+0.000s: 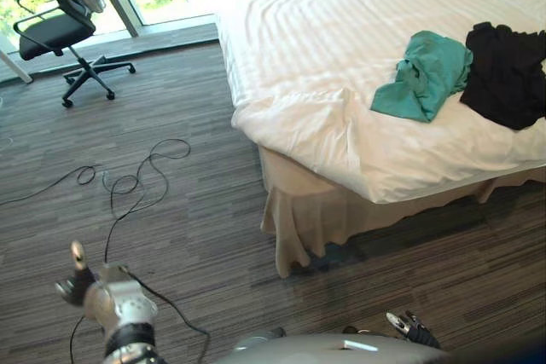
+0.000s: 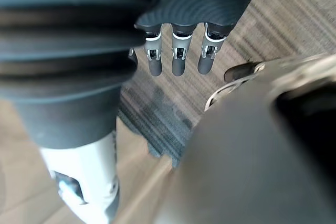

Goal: Tidy the bed and pick cloth on bed and put in laundry

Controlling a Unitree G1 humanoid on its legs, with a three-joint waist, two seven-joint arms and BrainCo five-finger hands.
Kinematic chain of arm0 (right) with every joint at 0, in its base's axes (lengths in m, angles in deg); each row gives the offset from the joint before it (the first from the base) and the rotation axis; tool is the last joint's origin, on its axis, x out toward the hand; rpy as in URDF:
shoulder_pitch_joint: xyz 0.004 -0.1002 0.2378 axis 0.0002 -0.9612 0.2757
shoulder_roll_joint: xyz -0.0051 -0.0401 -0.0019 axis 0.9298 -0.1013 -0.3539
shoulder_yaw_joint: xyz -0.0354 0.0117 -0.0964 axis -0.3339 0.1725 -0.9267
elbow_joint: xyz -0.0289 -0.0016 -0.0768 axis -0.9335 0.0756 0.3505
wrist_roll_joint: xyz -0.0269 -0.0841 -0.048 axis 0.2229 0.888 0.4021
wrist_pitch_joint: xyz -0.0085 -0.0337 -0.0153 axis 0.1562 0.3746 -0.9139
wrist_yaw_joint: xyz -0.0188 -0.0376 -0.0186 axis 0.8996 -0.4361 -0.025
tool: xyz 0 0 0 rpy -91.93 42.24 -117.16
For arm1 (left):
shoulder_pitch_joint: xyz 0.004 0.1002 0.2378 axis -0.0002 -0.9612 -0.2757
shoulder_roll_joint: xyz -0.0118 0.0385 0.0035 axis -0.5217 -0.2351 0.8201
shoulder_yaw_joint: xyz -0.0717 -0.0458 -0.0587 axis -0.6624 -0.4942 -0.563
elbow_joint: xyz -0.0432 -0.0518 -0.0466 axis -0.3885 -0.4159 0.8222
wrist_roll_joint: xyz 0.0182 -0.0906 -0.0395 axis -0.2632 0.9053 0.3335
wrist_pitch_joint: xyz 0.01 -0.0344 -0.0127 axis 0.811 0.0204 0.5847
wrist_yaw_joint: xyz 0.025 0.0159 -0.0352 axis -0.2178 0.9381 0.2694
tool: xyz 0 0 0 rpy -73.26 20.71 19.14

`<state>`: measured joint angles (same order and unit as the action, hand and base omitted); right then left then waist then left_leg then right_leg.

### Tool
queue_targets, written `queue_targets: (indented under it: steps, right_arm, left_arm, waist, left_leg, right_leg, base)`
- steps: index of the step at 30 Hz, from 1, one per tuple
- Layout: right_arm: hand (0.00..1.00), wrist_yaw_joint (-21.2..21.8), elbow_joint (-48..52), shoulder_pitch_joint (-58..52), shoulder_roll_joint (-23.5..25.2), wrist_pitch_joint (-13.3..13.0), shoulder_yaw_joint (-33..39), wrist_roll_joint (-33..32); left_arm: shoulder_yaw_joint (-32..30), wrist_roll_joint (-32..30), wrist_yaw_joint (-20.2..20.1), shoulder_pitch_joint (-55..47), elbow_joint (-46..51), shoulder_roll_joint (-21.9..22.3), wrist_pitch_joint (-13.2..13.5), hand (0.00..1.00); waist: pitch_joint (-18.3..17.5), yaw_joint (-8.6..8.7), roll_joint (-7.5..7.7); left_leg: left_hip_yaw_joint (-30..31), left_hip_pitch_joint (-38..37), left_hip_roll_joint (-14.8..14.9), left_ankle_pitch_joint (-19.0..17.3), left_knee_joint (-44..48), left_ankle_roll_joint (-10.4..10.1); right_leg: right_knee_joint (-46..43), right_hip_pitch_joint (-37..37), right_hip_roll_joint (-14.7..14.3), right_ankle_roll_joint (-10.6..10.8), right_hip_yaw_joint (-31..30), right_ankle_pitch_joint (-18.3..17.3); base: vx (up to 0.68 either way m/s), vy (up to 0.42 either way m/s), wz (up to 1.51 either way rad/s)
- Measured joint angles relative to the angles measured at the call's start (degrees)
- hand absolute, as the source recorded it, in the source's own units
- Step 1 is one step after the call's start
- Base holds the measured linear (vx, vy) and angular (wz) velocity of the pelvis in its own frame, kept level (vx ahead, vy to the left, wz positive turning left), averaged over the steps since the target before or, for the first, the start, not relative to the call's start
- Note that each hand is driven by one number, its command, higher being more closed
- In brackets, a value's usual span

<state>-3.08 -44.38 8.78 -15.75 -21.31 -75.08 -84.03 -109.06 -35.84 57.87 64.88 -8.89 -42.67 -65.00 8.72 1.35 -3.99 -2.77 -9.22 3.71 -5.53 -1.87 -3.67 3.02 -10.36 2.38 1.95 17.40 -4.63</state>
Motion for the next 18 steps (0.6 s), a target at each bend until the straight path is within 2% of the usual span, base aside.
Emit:
queue_targets:
  steps: [4,8,10,12,14,15,18]
  right_arm:
    - [0.0,-0.8,1.8,-0.9,0.4,-0.7,0.9,0.4]
    - [0.0,-2.3,3.2,-1.5,1.2,-1.3,2.0,3.2]
    - [0.0,-2.6,3.2,-1.5,1.3,-1.5,1.9,3.3]
    - [0.0,-2.6,3.6,-1.5,1.4,-1.7,1.9,3.2]
    - [0.0,-2.6,3.8,-1.6,1.6,-1.7,2.0,3.2]
    - [0.0,-2.6,4.1,-1.8,1.6,-1.7,2.1,3.2]
    - [0.0,-2.0,4.8,-3.3,1.7,-1.7,2.5,3.2]
  left_arm:
    - [1.7,-8.8,-1.6,4.2,4.3,-3.6,-2.4,0.0]
    - [10.0,-17.6,-4.5,11.2,7.2,-6.8,-5.7,0.0]
    - [14.1,-22.2,-4.6,14.5,7.7,-7.5,-7.3,0.0]
    - [19.9,-31.5,-4.2,18.1,7.9,-8.7,-9.6,0.0]
    - [23.3,-38.4,-3.9,20.5,7.9,-8.8,-11.3,0.0]
    - [26.6,-44.9,-3.9,22.5,7.9,-9.3,-13.0,0.0]
    - [33.2,-54.7,-4.3,25.8,7.9,-11.5,-15.9,0.0]
  waist:
    - [-0.3,0.64,-0.67]
    - [-0.5,0.99,-0.76]
    - [-0.5,1.26,-0.73]
    - [-0.6,2.39,-0.73]
    - [-0.6,2.61,-0.73]
    - [-0.6,2.83,-0.71]
    - [-0.5,4.68,-0.76]
  left_leg:
    - [-2.5,-1.4,0.2,-0.6,0.5,-0.9]
    - [-4.9,-2.4,0.2,-1.0,1.3,-1.5]
    - [-6.1,-2.7,0.2,-1.0,1.3,-1.5]
    - [-7.0,-2.6,0.2,-1.0,1.4,-1.5]
    - [-8.2,-2.5,0.3,-1.0,1.5,-1.5]
    - [-9.3,-2.2,0.3,-1.1,1.9,-1.4]
    - [-9.6,-1.8,0.3,-1.4,2.5,-0.8]
  right_leg:
    - [-0.1,-0.5,-0.2,-0.2,-2.0,-0.1]
    - [-0.1,-1.1,-0.1,-0.3,-4.0,-0.1]
    - [-0.2,-0.9,-0.1,-0.3,-5.1,-0.1]
    - [-0.9,0.1,-0.1,-0.6,-6.3,-0.3]
    - [-1.6,1.0,-0.2,-0.7,-7.6,-0.4]
    - [-2.0,1.9,-0.2,-0.7,-8.7,-0.4]
    - [-2.1,2.4,-0.2,-0.8,-9.4,-0.5]
  base:
    - [0.08,0.002,-0.23]
    - [0.06,0.003,-0.22]
    - [0.02,-0.005,-0.32]
    - [0.02,-0.017,-0.29]
    - [0.01,-0.014,-0.36]
    - [0.0,-0.027,-0.43]
    - [0.01,-0.03,-0.21]
